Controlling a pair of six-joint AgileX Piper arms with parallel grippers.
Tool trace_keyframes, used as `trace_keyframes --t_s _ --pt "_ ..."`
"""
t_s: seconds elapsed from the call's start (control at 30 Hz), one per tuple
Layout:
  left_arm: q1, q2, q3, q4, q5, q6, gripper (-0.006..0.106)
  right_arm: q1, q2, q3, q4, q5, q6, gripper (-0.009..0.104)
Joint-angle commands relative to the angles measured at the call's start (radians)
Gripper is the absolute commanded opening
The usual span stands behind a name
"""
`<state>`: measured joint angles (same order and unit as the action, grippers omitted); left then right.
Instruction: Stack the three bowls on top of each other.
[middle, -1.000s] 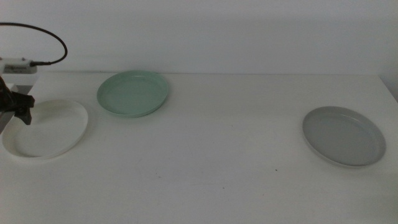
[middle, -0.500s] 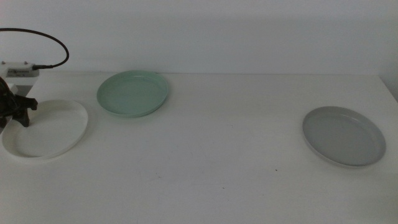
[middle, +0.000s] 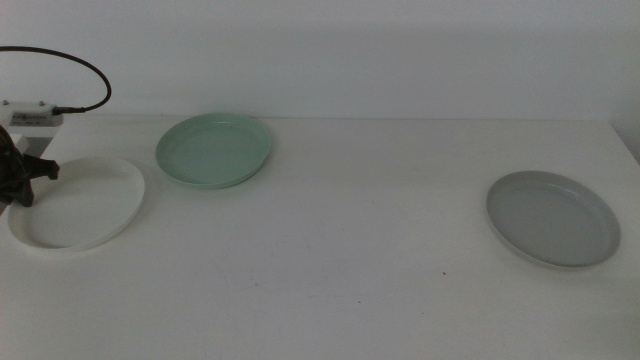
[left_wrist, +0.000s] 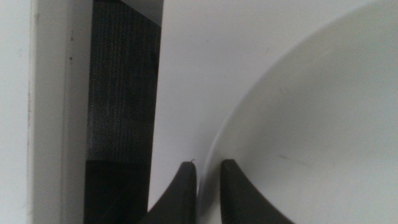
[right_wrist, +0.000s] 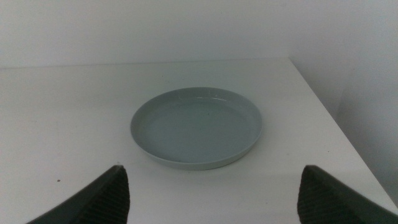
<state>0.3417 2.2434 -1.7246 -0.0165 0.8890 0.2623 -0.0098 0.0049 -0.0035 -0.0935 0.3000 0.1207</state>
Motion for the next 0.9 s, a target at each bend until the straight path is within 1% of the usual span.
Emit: trace_keyframes --t_s 0.0,0.17,0.33,0.53,0.6,0.7,0.83,0.87 --pt "0.007 0.003 -0.003 0.016 0.012 0.011 0.009 -0.005 -0.005 0.004 -0.005 -0.010 -0.005 0.087" --pt "0.011 -0.006 -0.003 0.016 0.023 0.070 -0.001 -0.005 -0.005 0.004 -0.005 -0.010 -0.005 0.087" --pt "0.011 -0.053 -0.003 0.016 0.060 0.075 -0.001 -0.005 -0.005 0.004 -0.005 -0.010 -0.005 0.087" --pt "0.009 -0.159 -0.003 -0.031 0.176 0.077 -0.001 -0.005 -0.005 0.004 -0.005 -0.010 -0.005 0.087" --pt "0.009 -0.195 -0.003 -0.086 0.211 0.077 -0.001 -0.005 -0.005 0.004 -0.005 -0.010 -0.005 0.087" --pt "0.009 -0.256 -0.003 -0.187 0.251 0.077 -0.001 -0.005 -0.005 0.004 -0.005 -0.010 -0.005 0.087" --pt "-0.004 -0.306 -0.003 -0.349 0.307 0.077 -0.001 -0.005 -0.005 0.004 -0.005 -0.010 -0.005 0.087" --pt "-0.017 -0.309 -0.003 -0.370 0.329 0.070 -0.001 -0.005 -0.005 0.004 -0.005 -0.010 -0.005 0.087"
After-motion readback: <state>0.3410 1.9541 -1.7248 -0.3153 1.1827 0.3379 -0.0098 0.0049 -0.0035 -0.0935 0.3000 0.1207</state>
